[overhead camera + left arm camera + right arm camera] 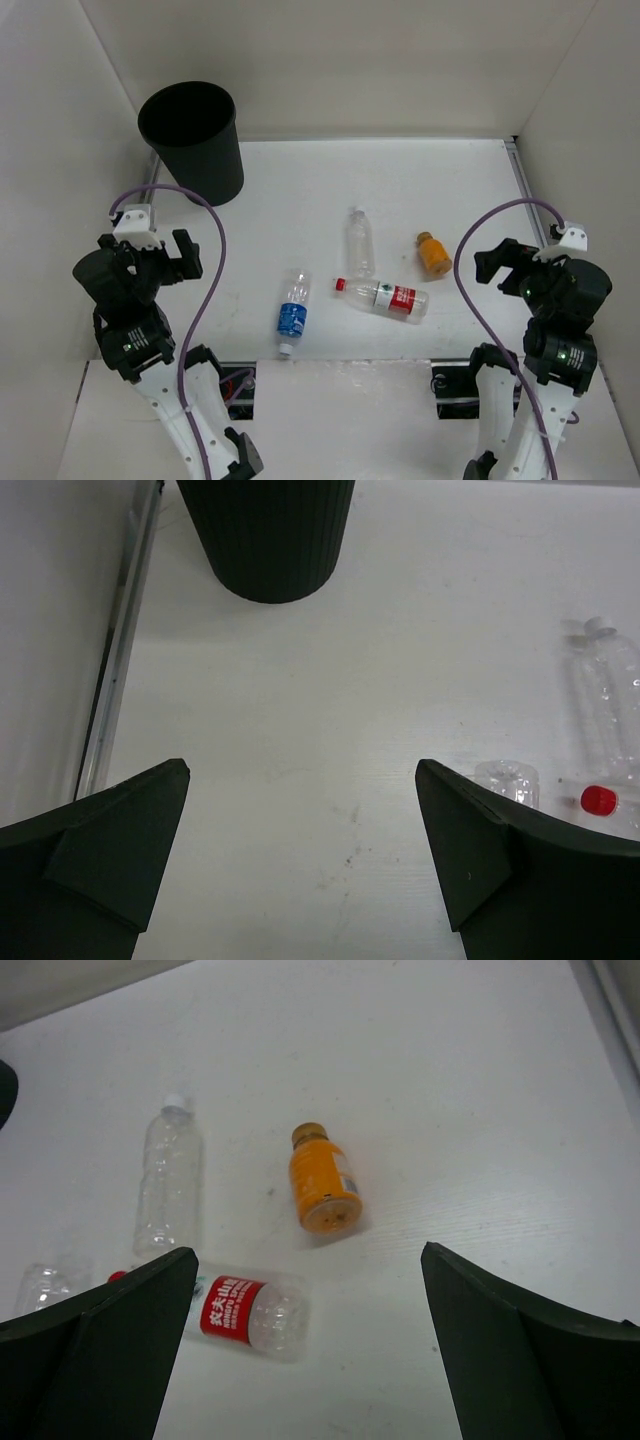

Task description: Put the plastic bottles in the bin

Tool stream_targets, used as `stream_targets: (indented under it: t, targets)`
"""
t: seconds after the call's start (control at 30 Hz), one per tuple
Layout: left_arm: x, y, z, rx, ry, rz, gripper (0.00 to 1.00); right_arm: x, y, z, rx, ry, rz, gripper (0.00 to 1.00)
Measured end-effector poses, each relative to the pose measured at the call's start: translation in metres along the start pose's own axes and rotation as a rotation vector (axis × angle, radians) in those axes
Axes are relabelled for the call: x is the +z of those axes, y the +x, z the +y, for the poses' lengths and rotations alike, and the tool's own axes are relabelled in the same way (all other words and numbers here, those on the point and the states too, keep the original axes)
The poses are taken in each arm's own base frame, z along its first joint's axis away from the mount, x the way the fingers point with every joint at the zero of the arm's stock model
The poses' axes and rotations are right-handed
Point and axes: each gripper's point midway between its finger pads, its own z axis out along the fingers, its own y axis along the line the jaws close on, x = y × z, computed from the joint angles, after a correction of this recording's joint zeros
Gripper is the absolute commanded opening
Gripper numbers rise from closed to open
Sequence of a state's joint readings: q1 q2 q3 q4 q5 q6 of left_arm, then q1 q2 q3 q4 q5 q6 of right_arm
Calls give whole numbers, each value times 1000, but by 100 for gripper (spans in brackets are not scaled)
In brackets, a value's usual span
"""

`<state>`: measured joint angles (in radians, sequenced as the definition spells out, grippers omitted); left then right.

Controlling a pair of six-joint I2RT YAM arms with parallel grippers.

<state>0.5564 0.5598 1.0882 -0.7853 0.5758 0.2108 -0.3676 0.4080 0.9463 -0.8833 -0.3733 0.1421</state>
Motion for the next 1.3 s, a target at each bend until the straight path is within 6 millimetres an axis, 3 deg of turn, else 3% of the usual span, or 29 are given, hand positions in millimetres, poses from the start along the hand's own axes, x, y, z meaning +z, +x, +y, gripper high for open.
stream_targets:
  t: [0.3, 1.3]
  targets:
    - [-7, 5, 1, -9, -29, -20, 100, -2, 3, 10, 57, -45, -4, 100]
    - [-8, 14, -8, -59, 1, -21, 100, 5, 10, 14, 52, -94, 11, 100]
